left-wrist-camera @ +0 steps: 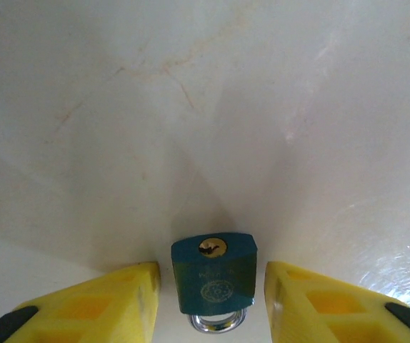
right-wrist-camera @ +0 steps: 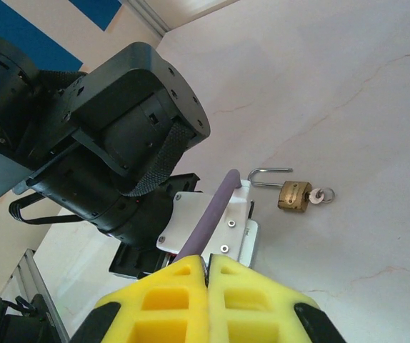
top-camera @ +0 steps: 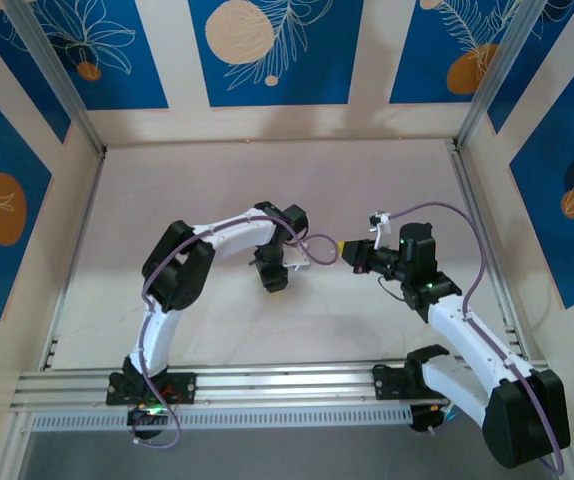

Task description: Unlock with the key

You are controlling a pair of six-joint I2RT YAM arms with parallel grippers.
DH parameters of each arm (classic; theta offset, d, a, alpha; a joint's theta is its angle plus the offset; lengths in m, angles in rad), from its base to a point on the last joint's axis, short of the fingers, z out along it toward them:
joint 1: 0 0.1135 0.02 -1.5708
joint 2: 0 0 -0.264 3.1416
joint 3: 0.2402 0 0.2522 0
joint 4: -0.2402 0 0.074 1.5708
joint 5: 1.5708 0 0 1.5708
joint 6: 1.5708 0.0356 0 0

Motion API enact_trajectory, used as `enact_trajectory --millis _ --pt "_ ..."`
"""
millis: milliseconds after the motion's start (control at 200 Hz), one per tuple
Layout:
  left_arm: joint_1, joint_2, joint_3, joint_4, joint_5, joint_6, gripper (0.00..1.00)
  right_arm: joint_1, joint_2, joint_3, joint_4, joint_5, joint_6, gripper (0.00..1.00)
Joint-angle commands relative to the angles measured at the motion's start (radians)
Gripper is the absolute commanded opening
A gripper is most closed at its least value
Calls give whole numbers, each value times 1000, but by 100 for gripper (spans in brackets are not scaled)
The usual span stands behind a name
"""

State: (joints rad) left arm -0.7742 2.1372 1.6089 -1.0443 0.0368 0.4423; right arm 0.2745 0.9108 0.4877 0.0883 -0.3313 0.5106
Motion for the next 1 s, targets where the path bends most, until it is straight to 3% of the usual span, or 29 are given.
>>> enact_trajectory --millis 0,380,996 --pt "-10 44 5 -77 -54 -14 43 -2 -32 -3 9 -11 6 0" --pt "-11 -61 -104 92 2 -26 26 -10 -38 -3 5 -11 10 0" --pt "-8 -253 -274 347 86 -68 19 -12 -46 14 -23 14 14 0"
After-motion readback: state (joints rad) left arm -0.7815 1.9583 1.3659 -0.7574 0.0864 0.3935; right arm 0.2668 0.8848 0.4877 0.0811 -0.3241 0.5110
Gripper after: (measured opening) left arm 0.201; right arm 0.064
